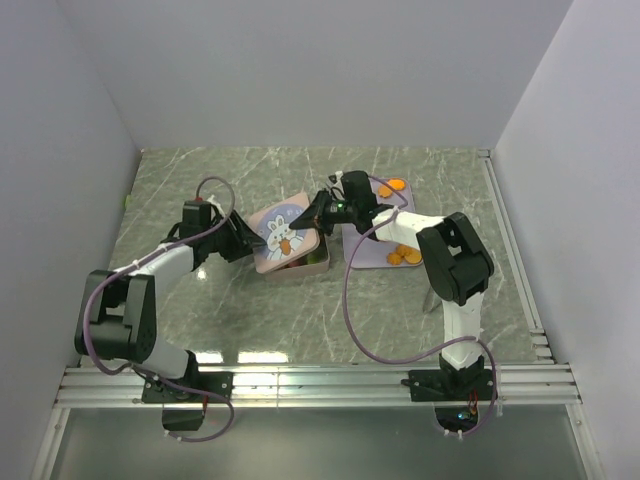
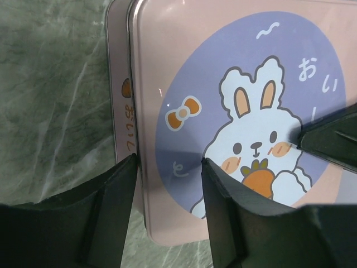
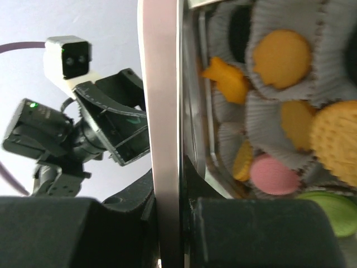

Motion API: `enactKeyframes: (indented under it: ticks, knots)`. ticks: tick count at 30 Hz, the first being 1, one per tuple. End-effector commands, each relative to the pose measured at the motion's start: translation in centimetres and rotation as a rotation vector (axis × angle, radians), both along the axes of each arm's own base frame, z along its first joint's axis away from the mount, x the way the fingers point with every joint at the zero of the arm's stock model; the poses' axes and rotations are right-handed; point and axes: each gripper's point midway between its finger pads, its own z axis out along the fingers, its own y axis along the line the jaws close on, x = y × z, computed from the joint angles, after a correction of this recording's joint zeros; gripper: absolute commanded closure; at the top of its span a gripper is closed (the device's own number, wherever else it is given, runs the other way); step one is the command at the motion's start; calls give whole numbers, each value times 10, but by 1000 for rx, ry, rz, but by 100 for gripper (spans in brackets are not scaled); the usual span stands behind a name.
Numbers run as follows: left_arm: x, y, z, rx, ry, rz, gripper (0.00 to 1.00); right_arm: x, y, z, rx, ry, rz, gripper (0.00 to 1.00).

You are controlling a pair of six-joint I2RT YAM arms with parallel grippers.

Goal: Pack the cookies

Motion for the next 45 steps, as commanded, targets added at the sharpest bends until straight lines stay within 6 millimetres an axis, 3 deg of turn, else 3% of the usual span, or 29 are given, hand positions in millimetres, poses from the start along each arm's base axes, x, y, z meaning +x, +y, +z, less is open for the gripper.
enactKeyframes:
  ticks: [1, 8, 10, 11, 14, 17, 22, 33, 41, 45]
  knots:
    - [8, -17, 9, -11, -59, -67, 45, -1, -3, -6, -52, -50, 0, 100]
    - [9, -30, -3, 17, -19, -89, 48, 1, -9, -24, -159, -26, 11, 97]
    - [13, -29, -1, 23, -26, -82, 48, 1, -12, -30, -200, -32, 18, 84]
    - [10, -29, -3, 29, -7, -84, 48, -1, -15, -32, -223, -20, 22, 69]
    - [11, -28, -3, 32, -3, -76, 48, -3, -23, -34, -285, -30, 24, 47]
    - [12, -29, -2, 35, 0, -79, 49, -4, -29, -31, -325, -39, 31, 35]
    - [16, -28, -2, 49, 10, -71, 49, -1, -42, -26, -425, -66, 42, 29]
    - [22, -33, 0, 54, 12, -69, 50, 0, -87, -8, -607, -87, 28, 25]
    - [26, -38, 3, 55, 8, -73, 50, 13, -142, 16, -650, -109, -48, 25]
    - [27, -39, 4, 55, 5, -71, 50, 23, -165, 18, -658, -97, -76, 25]
